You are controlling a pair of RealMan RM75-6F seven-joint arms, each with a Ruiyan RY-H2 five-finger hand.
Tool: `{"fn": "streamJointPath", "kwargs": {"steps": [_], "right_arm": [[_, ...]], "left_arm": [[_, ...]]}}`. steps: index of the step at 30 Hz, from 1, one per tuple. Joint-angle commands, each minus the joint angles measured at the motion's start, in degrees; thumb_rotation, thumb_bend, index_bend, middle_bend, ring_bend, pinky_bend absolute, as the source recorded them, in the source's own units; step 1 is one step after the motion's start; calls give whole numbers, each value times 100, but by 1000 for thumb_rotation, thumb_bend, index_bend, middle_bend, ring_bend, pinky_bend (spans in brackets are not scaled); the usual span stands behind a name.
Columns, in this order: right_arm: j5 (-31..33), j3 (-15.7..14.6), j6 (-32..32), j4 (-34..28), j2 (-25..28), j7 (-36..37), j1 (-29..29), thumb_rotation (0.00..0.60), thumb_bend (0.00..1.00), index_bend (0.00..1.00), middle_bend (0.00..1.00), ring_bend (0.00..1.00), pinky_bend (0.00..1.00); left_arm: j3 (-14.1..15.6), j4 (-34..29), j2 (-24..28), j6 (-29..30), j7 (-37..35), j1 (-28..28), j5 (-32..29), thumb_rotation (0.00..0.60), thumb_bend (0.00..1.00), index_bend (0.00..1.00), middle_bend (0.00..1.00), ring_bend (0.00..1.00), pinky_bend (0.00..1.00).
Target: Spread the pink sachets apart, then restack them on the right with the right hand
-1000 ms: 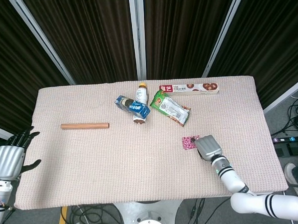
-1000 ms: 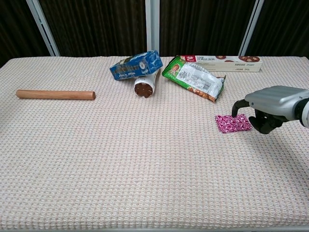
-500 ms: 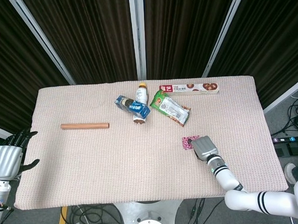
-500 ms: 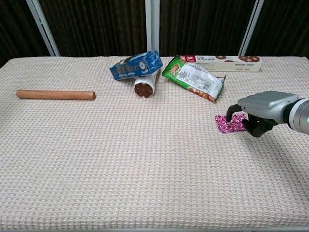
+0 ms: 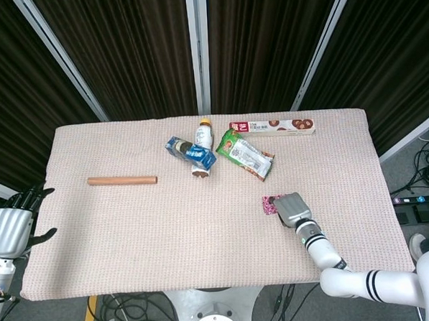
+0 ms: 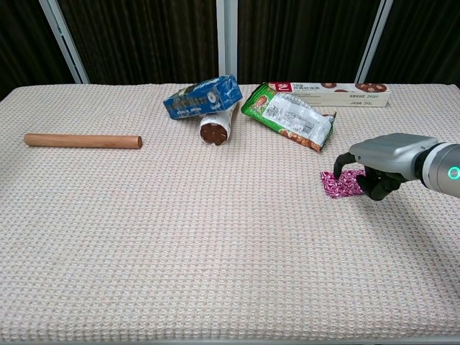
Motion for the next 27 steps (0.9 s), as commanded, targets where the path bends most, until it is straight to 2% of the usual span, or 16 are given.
{"fn": "streamJointPath", "kwargs": {"steps": [1, 14, 27], "right_arm": [[23, -23, 3, 28, -16, 6, 18, 600, 712, 239, 1000, 1000, 949], [336, -156, -45, 175, 13, -58, 127, 600, 710, 239, 1000, 1000, 948], [155, -163, -14, 112, 108, 180, 110, 600, 711, 240, 1000, 1000, 949]], "left_arm": [[2, -12, -3, -12, 15, -8, 4, 600, 93, 250, 220, 187, 290], [18, -10, 11, -38, 27, 5, -17, 600, 93, 250, 220, 187, 290], [15, -41, -23, -86, 122, -28, -17, 600, 93, 250, 220, 188, 290]]}}
